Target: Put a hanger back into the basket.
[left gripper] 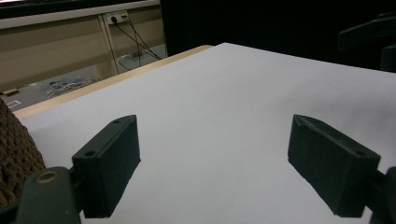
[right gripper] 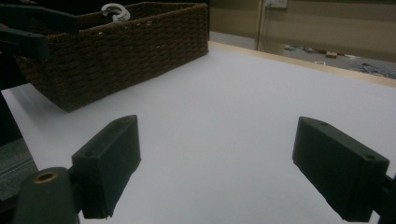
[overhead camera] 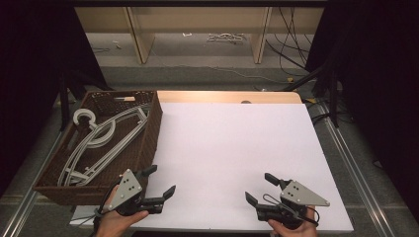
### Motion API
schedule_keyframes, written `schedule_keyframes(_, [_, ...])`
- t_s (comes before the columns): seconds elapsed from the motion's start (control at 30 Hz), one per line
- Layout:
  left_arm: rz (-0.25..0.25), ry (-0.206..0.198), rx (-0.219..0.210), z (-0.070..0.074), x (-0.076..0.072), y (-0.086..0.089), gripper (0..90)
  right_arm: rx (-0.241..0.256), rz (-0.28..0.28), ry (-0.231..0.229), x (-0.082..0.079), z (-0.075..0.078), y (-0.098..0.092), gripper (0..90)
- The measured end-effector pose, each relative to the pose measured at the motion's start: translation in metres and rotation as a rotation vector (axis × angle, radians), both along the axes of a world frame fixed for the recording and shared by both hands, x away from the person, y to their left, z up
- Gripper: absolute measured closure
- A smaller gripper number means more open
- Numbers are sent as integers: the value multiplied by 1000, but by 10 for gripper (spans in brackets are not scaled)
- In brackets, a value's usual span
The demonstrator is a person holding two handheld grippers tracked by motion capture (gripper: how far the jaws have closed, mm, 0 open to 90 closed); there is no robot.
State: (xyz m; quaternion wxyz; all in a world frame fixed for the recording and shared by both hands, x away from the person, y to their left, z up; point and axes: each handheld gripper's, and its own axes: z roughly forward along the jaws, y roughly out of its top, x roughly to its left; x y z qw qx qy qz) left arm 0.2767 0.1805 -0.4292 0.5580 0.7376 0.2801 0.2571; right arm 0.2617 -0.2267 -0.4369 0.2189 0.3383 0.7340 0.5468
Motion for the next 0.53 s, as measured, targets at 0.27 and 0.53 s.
schedule_keyframes(0.27, [2,0,2,0,1,-1,169,21,10,-2,1,-1,1,161])
schedule_keyframes(0.53, [0,7,-2,-1,1,-2,170,20,10,-11,2,-1,1,162])
